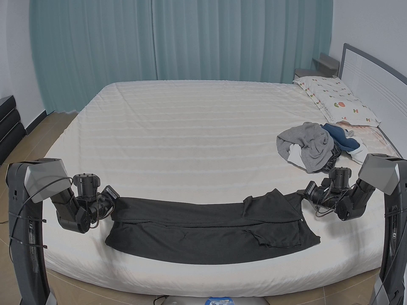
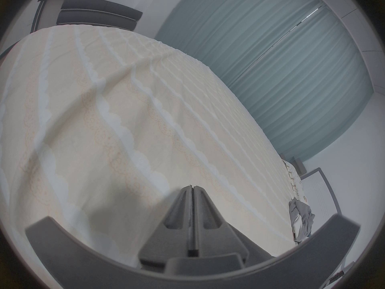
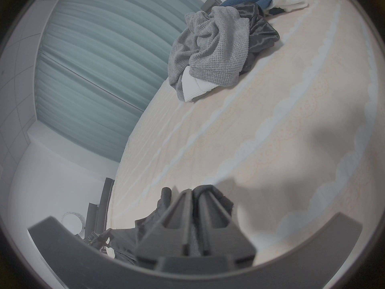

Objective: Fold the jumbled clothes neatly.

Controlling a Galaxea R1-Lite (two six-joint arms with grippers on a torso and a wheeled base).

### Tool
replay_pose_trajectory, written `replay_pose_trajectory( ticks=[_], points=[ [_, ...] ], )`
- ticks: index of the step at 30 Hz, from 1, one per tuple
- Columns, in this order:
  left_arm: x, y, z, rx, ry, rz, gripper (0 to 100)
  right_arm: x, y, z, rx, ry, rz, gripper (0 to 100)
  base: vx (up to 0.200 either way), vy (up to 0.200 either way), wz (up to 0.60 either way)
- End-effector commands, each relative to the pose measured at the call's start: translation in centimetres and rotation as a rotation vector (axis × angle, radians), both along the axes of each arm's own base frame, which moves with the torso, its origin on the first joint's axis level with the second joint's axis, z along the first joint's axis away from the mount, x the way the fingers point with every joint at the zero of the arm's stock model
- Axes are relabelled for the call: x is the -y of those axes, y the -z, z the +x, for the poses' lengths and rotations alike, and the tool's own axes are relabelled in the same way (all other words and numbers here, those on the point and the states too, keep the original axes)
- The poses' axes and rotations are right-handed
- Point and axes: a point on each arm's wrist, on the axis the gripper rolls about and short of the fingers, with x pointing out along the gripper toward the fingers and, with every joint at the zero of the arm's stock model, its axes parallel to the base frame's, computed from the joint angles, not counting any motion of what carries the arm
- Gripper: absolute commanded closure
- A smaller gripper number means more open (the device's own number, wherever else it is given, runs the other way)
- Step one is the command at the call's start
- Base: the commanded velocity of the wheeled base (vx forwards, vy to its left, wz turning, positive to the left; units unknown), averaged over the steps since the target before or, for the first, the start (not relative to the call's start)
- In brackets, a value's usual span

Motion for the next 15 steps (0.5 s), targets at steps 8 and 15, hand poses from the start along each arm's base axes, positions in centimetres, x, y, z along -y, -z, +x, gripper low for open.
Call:
replay_pose_trajectory(
  ticks=[8, 15],
  points=[
    [0.0, -0.1, -0.1, 0.001, -0.002, -0.002, 0, -0.1, -1.1, -0.8, 0.002, -0.001, 0.004, 0, 0.000, 0.000, 0.00],
    [-0.6, -1.3, -0.7, 0.012, -0.011, -0.010, 0, 0.6, -2.7, -1.8, -0.001, 0.033, 0.041, 0, 0.000, 0.000, 0.00]
  ],
)
